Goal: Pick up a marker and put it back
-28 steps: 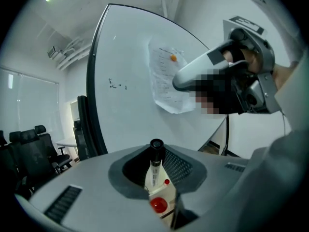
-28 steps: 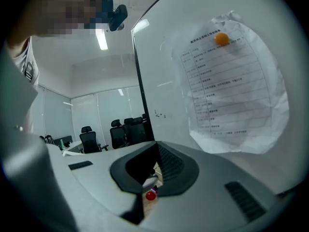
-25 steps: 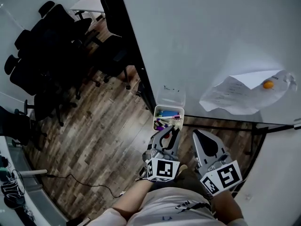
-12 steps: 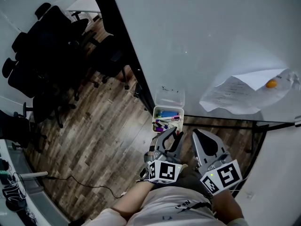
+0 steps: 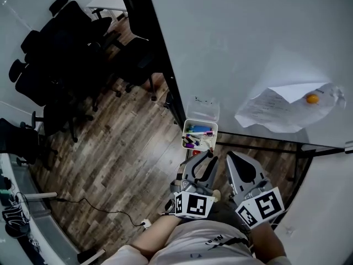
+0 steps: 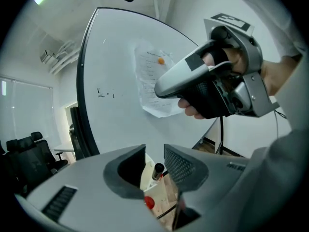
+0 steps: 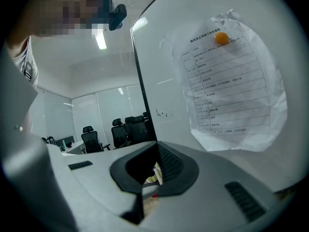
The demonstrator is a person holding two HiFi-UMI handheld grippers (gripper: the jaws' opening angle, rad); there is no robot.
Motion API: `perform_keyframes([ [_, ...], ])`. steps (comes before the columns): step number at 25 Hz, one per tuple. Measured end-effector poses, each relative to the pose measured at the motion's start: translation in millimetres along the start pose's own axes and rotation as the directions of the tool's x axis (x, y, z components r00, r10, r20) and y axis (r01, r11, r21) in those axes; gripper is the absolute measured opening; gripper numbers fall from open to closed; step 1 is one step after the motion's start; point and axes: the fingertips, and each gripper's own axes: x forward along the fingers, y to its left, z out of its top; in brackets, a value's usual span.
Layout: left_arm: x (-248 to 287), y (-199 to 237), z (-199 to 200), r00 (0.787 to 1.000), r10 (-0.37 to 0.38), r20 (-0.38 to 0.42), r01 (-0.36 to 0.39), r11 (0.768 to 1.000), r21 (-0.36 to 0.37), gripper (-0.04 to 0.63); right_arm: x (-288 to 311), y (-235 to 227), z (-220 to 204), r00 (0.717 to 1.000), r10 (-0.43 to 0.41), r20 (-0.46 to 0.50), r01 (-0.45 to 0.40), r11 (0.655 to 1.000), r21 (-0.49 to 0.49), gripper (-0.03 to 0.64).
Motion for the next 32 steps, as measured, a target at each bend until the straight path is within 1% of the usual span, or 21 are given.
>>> perform_keyframes([
  [5,-16,-6,24,0.999,0.021,0.029,-0.020,1.000,-0.016,0.114,-13,3,10,1.000,0.011,0.011,-0.010,1.000,-0.005,0.011],
  [16,-58,-25,82,0.992,0.033,0.120,-0.021,0.995,-0.097,0.112,-47,15,34,0.998,0.040,0.058,-0.039,0.999,-0.030,0.011],
  [21,-77,-28,117,0.987,0.021,0.162,-0.011,0.998,-0.064,0.109,-64,21,50,0.993,0.057,0.099,-0.052,0.998,-0.046,0.011],
  [28,-101,-32,154,0.969,0.054,0.239,-0.037,0.996,-0.077,0.081,-82,33,68,0.985,0.095,0.144,-0.085,0.993,-0.077,0.011],
  [32,-111,-30,173,0.951,0.082,0.299,-0.041,0.989,-0.140,0.064,-93,37,78,0.981,0.104,0.163,-0.089,0.991,-0.095,0.011],
])
